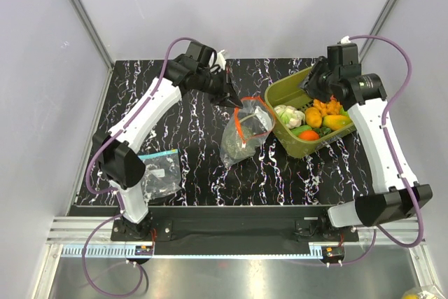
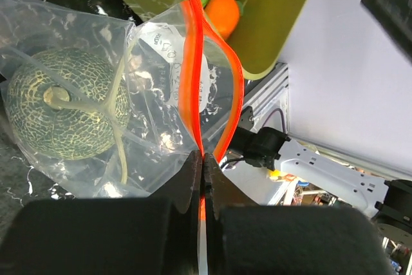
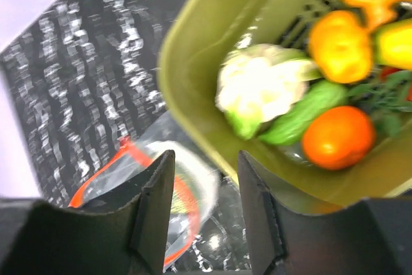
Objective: Place the food in the zip-top bag and seal the zipper
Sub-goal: Pick up the fake fruit from the bin.
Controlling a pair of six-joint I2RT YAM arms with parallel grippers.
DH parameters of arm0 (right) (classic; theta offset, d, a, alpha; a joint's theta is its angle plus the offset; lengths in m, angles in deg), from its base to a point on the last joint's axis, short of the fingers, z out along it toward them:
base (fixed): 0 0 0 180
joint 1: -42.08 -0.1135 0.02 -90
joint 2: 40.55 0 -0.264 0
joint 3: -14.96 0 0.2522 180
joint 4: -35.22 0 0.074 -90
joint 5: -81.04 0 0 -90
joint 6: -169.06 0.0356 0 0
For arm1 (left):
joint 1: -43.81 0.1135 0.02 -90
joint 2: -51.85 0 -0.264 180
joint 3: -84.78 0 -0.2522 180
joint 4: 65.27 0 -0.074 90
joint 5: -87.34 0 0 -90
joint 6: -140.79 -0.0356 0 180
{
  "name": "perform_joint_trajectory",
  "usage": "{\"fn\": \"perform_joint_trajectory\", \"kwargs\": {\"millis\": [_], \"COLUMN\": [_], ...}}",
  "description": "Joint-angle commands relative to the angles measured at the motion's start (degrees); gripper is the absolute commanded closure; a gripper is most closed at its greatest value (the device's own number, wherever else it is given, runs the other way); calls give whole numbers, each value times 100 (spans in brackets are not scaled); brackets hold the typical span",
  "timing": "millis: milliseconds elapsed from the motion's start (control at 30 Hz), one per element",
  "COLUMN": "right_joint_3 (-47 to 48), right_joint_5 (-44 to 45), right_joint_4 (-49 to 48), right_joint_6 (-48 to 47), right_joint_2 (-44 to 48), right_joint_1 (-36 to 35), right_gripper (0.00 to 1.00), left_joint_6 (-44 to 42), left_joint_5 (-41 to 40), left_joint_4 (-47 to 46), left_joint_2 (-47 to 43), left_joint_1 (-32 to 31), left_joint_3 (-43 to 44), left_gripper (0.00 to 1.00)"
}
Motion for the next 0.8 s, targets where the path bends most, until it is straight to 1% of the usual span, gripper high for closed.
{"fn": "perform_joint_trajectory", "kwargs": {"millis": [0, 33, 67, 100, 167, 200, 267, 333, 433, 467, 500, 567, 667, 767], "right_joint_3": [130, 148, 166, 175, 149, 88, 26, -10, 8, -27, -114, -168, -63, 139], "right_joint_5": [51, 25, -53, -63, 77, 113, 96, 52, 173, 296, 350, 525, 719, 833], "right_joint_4": [166, 262, 298, 307, 299, 272, 106, -9, 183, 176, 149, 79, 70, 175], "right_joint_6": [-228, -210, -193, -167, -88, -70, -70, -87, -70, -96, -105, -192, -359, -517], "right_joint_2": [-389, -487, -575, -741, -865, -970, -1058, -1252, -1568, -1638, -1717, -1814, -2200, -2745], "right_joint_1": [234, 347, 374, 401, 479, 532, 699, 980, 1209, 1218, 1218, 1218, 1218, 1218], "right_gripper": [49, 47, 42, 32, 23, 20, 19, 15, 0, 0, 0, 0, 0, 0], "left_joint_6": [-141, -150, -194, -220, -308, -335, -396, -519, -817, -1018, -1099, -1231, -1197, -1074], "left_joint_5": [141, 123, 106, 62, 27, -8, 9, -53, -193, -306, -586, -895, -1002, -1002], "left_joint_4": [-194, -194, -185, -168, -141, -124, -88, -36, -1, 43, 87, 97, -114, -299], "left_joint_2": [-256, -256, -230, -238, -230, -212, -186, -203, -326, -413, -458, -615, -756, -801], "left_joint_1": [50, 51, 77, 94, 173, 200, 287, 349, 472, 516, 534, 569, 604, 613], "left_joint_3": [-27, -19, -1, 25, 17, 17, -18, -97, -325, -361, -457, -702, -1037, -1161], "left_gripper": [100, 100, 100, 100, 100, 100, 100, 100, 100, 100, 100, 100, 100, 100]}}
